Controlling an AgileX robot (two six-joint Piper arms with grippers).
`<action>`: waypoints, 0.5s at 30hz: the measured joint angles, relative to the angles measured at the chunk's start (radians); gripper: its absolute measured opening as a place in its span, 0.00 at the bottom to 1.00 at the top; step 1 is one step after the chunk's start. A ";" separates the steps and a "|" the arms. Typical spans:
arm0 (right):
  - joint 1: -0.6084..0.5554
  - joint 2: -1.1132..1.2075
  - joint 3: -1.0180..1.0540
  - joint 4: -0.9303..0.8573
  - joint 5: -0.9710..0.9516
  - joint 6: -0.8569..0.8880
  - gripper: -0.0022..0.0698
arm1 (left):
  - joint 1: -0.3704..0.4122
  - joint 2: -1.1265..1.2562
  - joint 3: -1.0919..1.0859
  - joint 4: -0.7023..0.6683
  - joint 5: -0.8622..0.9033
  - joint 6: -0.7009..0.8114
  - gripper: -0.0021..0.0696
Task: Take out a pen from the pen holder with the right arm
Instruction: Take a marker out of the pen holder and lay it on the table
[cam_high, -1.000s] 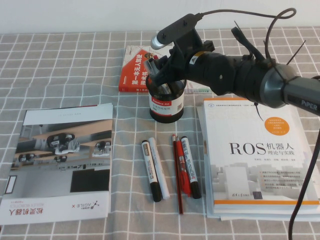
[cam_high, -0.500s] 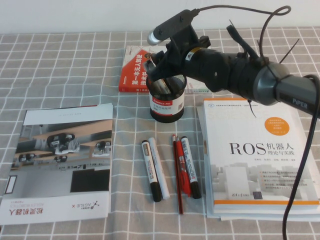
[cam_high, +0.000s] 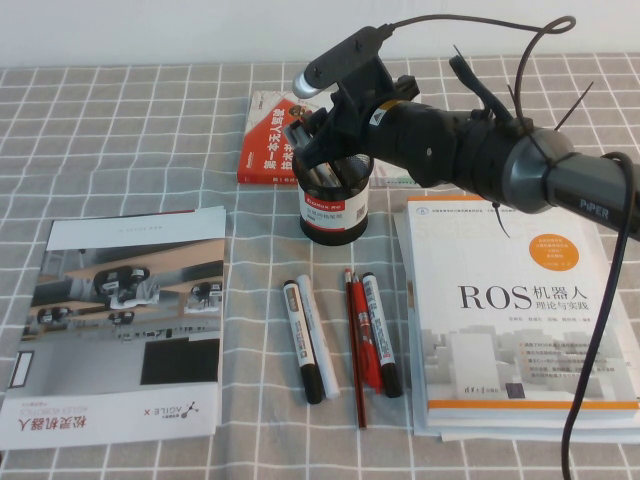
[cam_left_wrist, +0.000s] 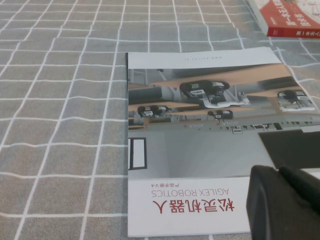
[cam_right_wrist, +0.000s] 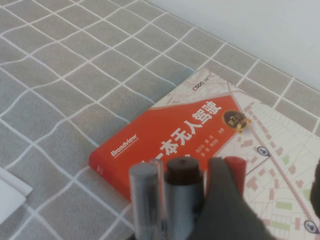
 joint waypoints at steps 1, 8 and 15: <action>0.000 0.000 0.000 0.000 0.000 -0.002 0.48 | 0.000 0.000 0.000 0.000 0.000 0.000 0.02; 0.000 0.000 0.000 0.000 0.000 -0.002 0.48 | 0.000 0.000 0.000 0.000 0.000 0.000 0.02; 0.000 0.000 0.000 0.000 -0.010 -0.002 0.46 | 0.000 0.000 0.000 0.000 0.000 0.000 0.02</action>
